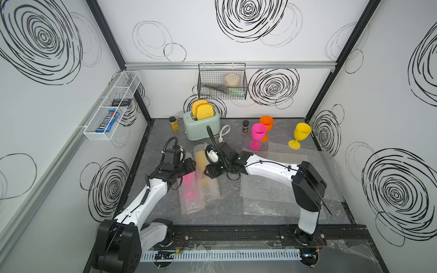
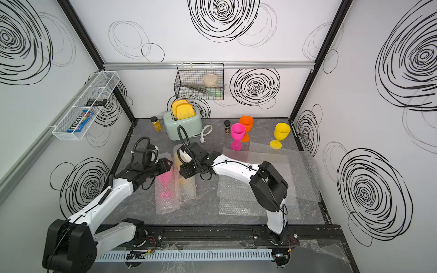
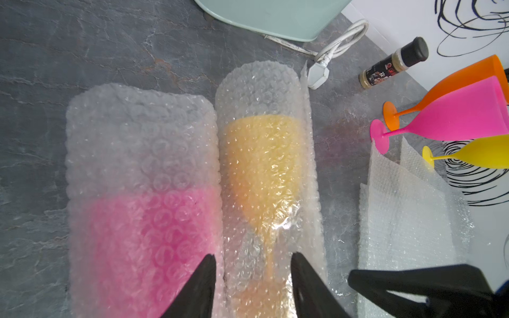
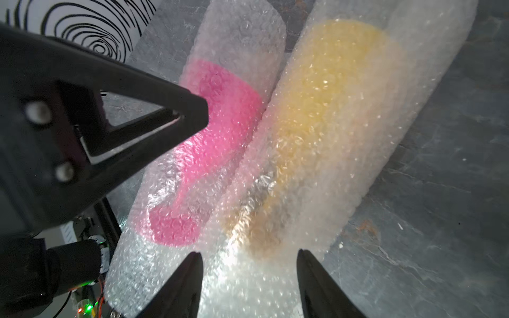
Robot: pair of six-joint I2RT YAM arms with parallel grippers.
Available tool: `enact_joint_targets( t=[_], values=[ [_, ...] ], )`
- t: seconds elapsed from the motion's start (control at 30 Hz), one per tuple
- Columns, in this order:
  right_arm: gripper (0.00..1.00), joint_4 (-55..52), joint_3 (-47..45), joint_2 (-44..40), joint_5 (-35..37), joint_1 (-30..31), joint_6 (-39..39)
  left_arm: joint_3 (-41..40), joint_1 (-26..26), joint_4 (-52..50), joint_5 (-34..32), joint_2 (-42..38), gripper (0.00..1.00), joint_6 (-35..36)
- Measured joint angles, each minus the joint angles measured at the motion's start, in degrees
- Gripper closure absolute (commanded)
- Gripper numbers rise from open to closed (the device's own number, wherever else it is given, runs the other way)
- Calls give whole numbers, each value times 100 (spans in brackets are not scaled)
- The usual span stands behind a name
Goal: Unpack wine glasses from bubble wrap
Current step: Move the bubble wrap to the center of the board.
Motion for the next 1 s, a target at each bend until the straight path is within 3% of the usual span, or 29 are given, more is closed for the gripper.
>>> enact_joint_targets(
  t=[0.2, 0.3, 0.73, 0.9, 1.0],
  values=[
    [45, -345, 426, 393, 597, 219, -4, -22, 0, 68, 68, -7, 51, -20],
    [53, -496, 426, 415, 811, 271, 0, -22, 0, 96, 85, -7, 51, -22],
    [71, -782, 341, 413, 1353, 267, -2, -22, -55, 201, 85, -7, 51, -26],
    [89, -809, 203, 326, 1386, 205, 7, -28, -83, 219, 85, -7, 51, -37],
    [91, -809, 33, 210, 1338, 146, 17, -28, -101, 223, 85, -4, 51, -37]
  ],
)
